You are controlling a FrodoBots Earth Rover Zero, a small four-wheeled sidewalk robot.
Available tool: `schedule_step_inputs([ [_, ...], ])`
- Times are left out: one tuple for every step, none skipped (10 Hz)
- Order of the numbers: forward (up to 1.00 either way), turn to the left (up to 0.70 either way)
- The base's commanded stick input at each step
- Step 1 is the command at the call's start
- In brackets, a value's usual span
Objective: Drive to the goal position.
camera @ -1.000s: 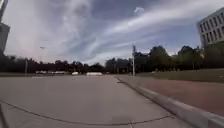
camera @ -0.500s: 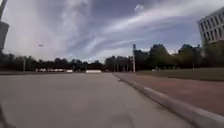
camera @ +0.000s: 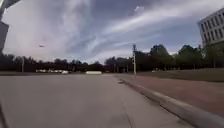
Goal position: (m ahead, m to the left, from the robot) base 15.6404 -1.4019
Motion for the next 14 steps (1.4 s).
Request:
schedule_step_inputs([
  [1.0, 0.0],
  [1.0, 0.0],
  [1.0, 0.0],
  [1.0, 0.0],
  [1.0, 0.0],
  [1.0, 0.0],
  [1.0, 0.0],
  [1.0, 0.0],
  [1.0, 0.0],
  [1.0, 0.0],
  [1.0, 0.0],
  [1.0, 0.0],
  [1.0, 0.0],
  [1.0, 0.0],
])
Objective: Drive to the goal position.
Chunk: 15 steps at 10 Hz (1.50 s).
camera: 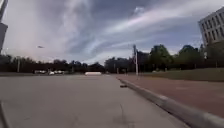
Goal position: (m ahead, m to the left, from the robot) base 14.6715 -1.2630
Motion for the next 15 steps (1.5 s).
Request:
schedule_step_inputs([
  [1.0, 0.0],
  [1.0, 0.0],
  [1.0, 0.0],
  [1.0, 0.0],
  [1.0, 0.0],
  [1.0, 0.0],
  [1.0, 0.0],
  [1.0, 0.0],
  [1.0, 0.0],
  [1.0, 0.0],
  [1.0, 0.0],
  [1.0, 0.0],
  [1.0, 0.0],
  [1.0, 0.0],
  [1.0, 0.0],
])
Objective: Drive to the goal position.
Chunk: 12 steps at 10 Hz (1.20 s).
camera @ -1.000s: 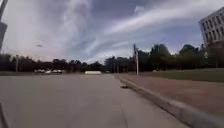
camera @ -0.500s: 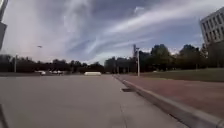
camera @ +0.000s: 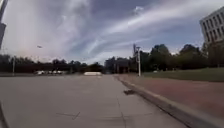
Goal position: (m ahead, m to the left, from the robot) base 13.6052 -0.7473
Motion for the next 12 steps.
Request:
schedule_step_inputs([
  [1.0, 0.0],
  [1.0, 0.0],
  [1.0, 0.0],
  [1.0, 0.0],
  [1.0, 0.0],
  [1.0, 0.0],
  [1.0, 0.0],
  [1.0, 0.0],
  [1.0, 0.0],
  [1.0, 0.0],
  [1.0, 0.0],
  [1.0, 0.0],
])
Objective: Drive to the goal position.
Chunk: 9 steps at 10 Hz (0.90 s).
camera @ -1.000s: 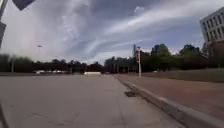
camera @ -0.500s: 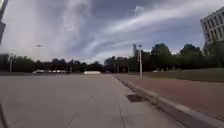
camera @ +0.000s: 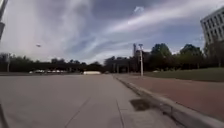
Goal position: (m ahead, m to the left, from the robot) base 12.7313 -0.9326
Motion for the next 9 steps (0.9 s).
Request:
schedule_step_inputs([
  [1.0, 0.0],
  [1.0, 0.0],
  [1.0, 0.0],
  [1.0, 0.0],
  [1.0, 0.16],
  [1.0, 0.19],
  [1.0, 0.0],
  [1.0, 0.0],
  [1.0, 0.0],
])
